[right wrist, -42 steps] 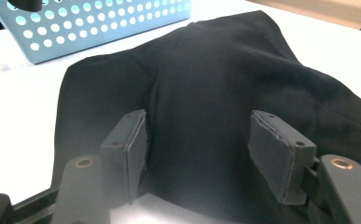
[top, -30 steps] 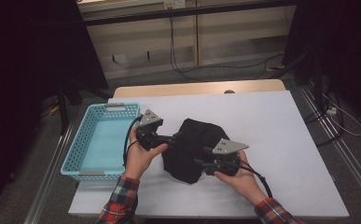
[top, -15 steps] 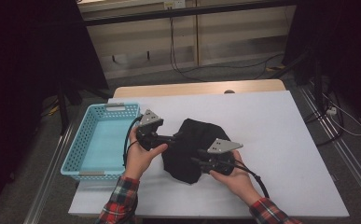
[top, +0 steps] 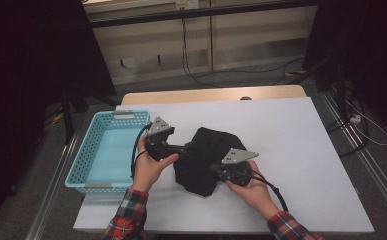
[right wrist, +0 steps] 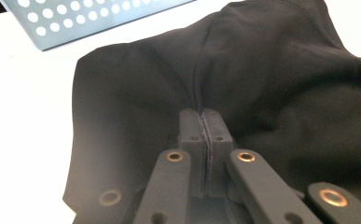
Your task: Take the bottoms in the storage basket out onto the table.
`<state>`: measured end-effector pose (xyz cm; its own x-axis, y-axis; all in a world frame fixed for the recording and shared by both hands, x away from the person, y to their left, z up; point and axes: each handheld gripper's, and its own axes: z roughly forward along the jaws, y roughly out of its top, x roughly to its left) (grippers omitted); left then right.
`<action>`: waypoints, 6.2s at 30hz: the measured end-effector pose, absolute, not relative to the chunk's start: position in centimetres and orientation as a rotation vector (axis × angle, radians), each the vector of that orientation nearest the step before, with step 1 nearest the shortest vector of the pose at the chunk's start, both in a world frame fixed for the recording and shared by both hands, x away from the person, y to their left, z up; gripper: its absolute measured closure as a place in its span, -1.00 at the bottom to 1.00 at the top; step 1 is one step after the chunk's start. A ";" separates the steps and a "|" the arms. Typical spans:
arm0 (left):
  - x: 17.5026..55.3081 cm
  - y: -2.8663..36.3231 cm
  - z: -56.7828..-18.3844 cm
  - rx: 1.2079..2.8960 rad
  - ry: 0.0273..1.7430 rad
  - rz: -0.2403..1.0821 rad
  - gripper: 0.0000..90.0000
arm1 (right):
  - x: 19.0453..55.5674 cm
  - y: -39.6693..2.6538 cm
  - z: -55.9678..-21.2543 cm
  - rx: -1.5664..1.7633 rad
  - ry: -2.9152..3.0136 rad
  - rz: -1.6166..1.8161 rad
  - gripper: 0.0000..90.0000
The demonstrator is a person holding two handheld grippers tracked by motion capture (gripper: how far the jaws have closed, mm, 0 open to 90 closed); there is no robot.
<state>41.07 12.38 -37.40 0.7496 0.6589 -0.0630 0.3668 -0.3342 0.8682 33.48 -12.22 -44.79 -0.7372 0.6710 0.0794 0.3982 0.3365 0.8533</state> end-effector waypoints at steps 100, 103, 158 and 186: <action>41.0 12.0 -37.8 1.991 0.771 0.344 -0.79 | 31.2 -15.4 -42.7 0.806 2.308 1.178 1.00; 41.0 11.9 -37.9 1.994 0.767 0.346 -0.79 | 31.3 -17.2 -42.2 0.848 2.268 1.186 1.00; 41.2 11.0 -39.3 2.046 0.772 0.304 -0.79 | 31.9 -14.6 -44.2 0.820 2.390 1.224 -0.44; 41.1 11.0 -39.3 2.051 0.769 0.305 -0.79 | 32.0 -16.7 -43.6 0.875 2.382 1.199 0.86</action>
<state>41.13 11.00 -39.27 0.7763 0.6260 -0.0741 0.4048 -0.4049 0.8199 32.02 -16.69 -43.57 -0.7555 0.6549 -0.0196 0.3744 0.4561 0.8073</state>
